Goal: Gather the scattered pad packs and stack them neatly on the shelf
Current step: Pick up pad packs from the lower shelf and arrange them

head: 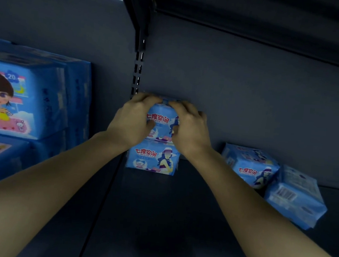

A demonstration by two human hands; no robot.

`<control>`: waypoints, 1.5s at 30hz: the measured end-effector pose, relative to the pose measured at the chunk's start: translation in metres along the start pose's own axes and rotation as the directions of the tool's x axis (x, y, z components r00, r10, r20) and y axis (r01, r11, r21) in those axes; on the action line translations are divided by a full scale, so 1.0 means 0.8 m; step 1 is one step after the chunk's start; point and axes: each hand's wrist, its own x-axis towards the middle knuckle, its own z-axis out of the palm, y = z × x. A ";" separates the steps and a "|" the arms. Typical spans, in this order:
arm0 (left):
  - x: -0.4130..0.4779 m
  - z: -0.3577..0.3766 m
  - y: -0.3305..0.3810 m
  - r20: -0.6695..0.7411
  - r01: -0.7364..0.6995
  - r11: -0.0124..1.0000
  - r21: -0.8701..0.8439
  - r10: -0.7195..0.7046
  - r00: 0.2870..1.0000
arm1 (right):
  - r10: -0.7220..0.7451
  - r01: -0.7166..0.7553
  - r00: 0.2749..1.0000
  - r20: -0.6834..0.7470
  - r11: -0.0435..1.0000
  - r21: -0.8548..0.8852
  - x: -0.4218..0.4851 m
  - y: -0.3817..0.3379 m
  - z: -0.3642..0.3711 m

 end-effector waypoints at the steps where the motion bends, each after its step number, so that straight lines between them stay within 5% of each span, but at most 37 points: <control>1: 0.001 0.001 0.000 0.005 0.003 1.000 0.012 -0.003 1.000 | -0.001 0.001 1.000 0.001 1.000 0.004 -0.001 0.000 0.000; 11: -0.004 -0.014 0.047 0.041 -0.026 0.944 0.329 0.013 0.999 | 0.058 -0.058 0.998 -0.017 0.998 0.019 -0.027 0.013 -0.033; 18: -0.034 0.022 0.102 0.108 -0.219 0.950 0.223 0.199 0.974 | 0.171 -0.171 0.984 0.051 0.985 -0.008 -0.087 0.044 -0.050; 28: -0.062 0.102 0.164 0.328 -0.180 0.982 0.065 0.149 0.933 | 0.358 -0.355 0.926 0.118 0.934 -0.048 -0.152 0.109 -0.071; 34: -0.064 0.145 0.200 0.433 -0.205 0.979 0.002 0.184 0.882 | 0.499 -0.488 0.866 0.036 0.858 -0.159 -0.184 0.156 -0.087; 45: -0.050 0.221 0.241 0.491 -0.159 0.979 -0.127 0.201 0.848 | 0.695 -0.686 0.718 0.037 0.715 -0.133 -0.223 0.229 -0.108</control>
